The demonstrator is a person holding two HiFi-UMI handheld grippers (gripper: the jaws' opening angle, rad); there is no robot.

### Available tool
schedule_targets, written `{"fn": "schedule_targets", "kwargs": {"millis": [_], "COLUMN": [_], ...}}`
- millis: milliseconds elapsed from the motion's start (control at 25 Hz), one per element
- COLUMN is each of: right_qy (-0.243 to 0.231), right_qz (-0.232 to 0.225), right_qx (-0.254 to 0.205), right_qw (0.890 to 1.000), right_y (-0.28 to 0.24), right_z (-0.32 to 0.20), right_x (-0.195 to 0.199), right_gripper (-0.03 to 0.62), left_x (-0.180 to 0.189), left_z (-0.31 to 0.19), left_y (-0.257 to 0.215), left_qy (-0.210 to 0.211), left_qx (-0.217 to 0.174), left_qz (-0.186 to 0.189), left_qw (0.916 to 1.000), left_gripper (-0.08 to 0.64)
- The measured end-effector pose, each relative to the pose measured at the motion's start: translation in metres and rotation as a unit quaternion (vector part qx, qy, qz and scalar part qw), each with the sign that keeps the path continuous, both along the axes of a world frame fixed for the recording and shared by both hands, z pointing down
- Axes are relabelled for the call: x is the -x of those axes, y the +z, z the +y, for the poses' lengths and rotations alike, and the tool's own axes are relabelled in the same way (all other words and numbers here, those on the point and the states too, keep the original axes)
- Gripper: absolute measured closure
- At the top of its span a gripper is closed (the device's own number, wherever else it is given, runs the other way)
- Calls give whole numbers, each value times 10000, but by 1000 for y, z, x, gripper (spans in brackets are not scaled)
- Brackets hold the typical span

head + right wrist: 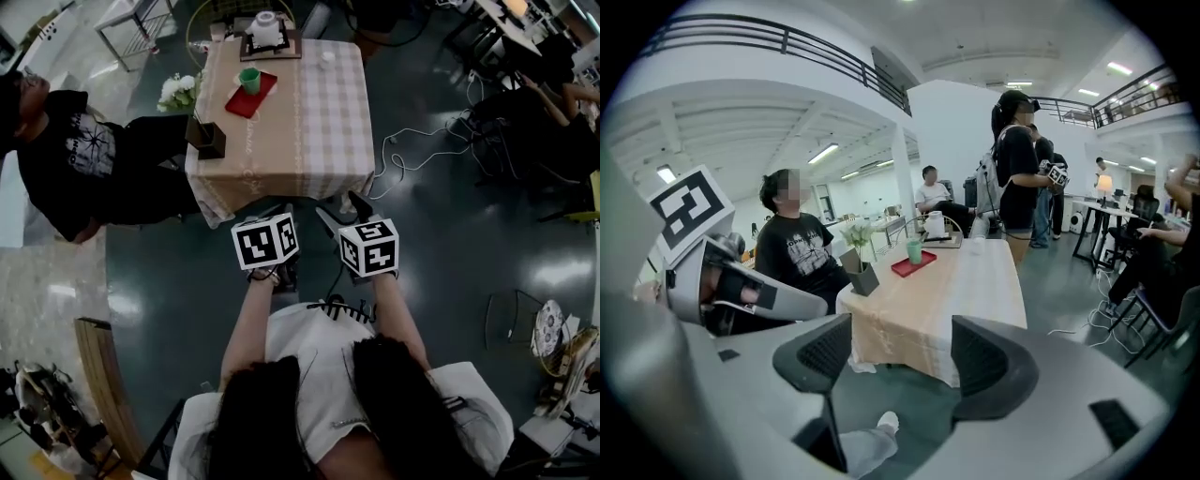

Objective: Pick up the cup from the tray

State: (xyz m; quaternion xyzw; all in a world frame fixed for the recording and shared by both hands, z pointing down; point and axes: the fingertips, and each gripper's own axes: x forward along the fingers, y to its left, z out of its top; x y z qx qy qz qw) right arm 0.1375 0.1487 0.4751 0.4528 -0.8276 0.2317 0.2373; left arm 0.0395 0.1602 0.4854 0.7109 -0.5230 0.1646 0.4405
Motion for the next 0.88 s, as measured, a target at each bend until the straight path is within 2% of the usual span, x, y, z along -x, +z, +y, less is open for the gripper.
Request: {"fn": "schedule_targets", "kwargs": {"millis": [360, 880], "right_qy": [30, 255], "right_qz": [-38, -7], "right_qx": [119, 29], "right_qw": [9999, 9997], "right_y": [0, -6], "right_z": [-73, -139], "right_x": [33, 79], "right_gripper": [273, 249], "left_x": [37, 88], "left_z": [-72, -143], "left_y": [-3, -6], "left_qy": [31, 166], "left_qx": [62, 17], "left_qz": [-32, -123], "left_qw": [10000, 9998], "left_gripper": [552, 552]}}
